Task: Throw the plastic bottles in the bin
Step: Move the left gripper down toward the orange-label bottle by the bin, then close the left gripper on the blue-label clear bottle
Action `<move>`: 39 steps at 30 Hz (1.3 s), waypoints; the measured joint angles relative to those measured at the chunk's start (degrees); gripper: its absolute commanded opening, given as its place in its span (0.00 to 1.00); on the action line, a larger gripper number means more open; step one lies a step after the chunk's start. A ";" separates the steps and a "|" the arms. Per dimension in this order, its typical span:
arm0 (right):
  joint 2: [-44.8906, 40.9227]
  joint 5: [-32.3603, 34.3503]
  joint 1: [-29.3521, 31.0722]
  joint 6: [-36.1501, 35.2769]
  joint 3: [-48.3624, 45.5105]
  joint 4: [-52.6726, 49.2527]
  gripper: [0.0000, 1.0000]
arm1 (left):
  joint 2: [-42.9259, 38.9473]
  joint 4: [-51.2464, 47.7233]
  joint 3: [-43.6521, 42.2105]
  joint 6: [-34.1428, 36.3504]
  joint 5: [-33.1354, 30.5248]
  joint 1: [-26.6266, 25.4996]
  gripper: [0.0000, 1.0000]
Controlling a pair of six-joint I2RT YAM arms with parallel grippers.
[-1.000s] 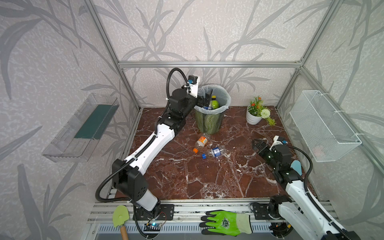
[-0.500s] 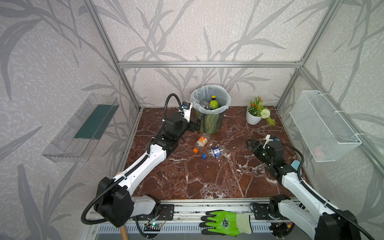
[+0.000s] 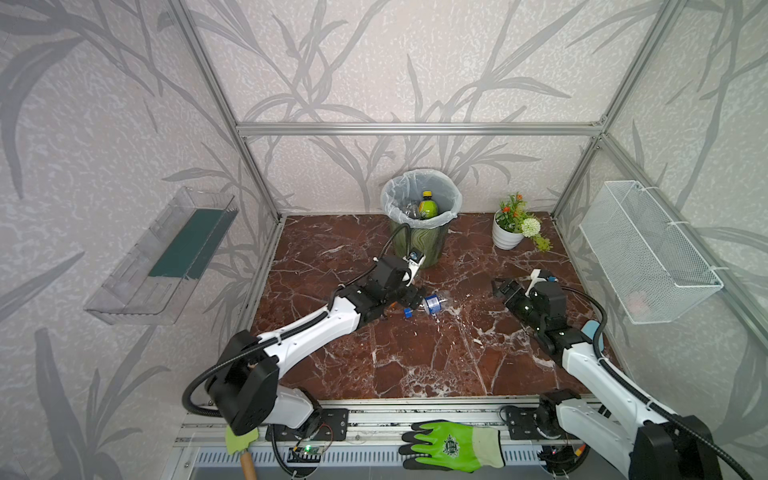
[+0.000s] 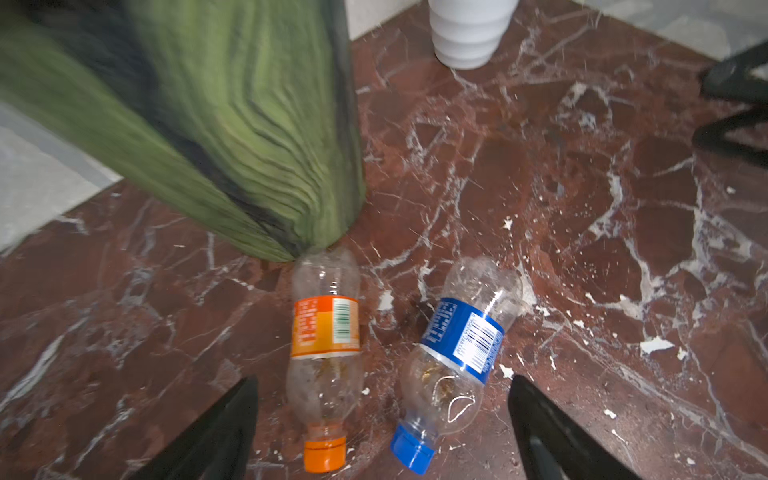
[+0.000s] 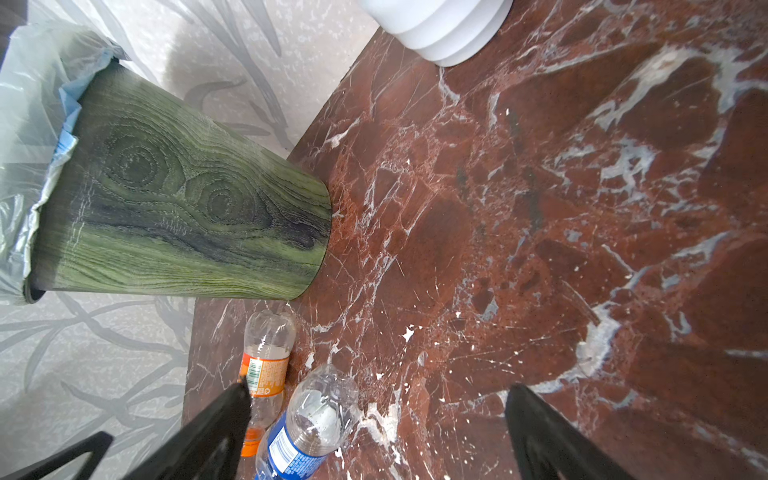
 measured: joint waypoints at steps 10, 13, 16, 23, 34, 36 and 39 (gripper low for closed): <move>-3.56 0.55 0.00 -1.57 -0.35 0.24 0.98 | 14.95 -7.93 12.39 4.44 0.33 -2.14 0.88; -3.76 0.48 -0.02 -2.51 -0.35 0.39 0.99 | 17.62 -10.12 14.73 5.70 0.85 -2.93 0.88; -3.61 0.13 -0.07 -3.19 -0.57 1.16 0.99 | 20.09 -12.48 16.37 6.62 1.73 -3.39 0.86; -1.95 -1.29 -0.20 -4.46 -0.57 2.62 0.99 | 26.03 -17.35 20.20 8.76 3.08 -4.02 0.83; -1.75 -1.53 -1.44 -5.03 -0.81 2.93 1.00 | 31.41 -22.05 24.94 10.56 3.32 -4.57 0.73; -1.77 -1.53 -1.64 -5.03 -1.09 2.93 1.00 | 31.98 -22.43 25.31 10.71 3.30 -4.79 0.67; -1.90 -1.53 -1.64 -5.03 -1.44 2.89 1.00 | 32.20 -22.86 25.38 10.75 3.37 -4.96 0.55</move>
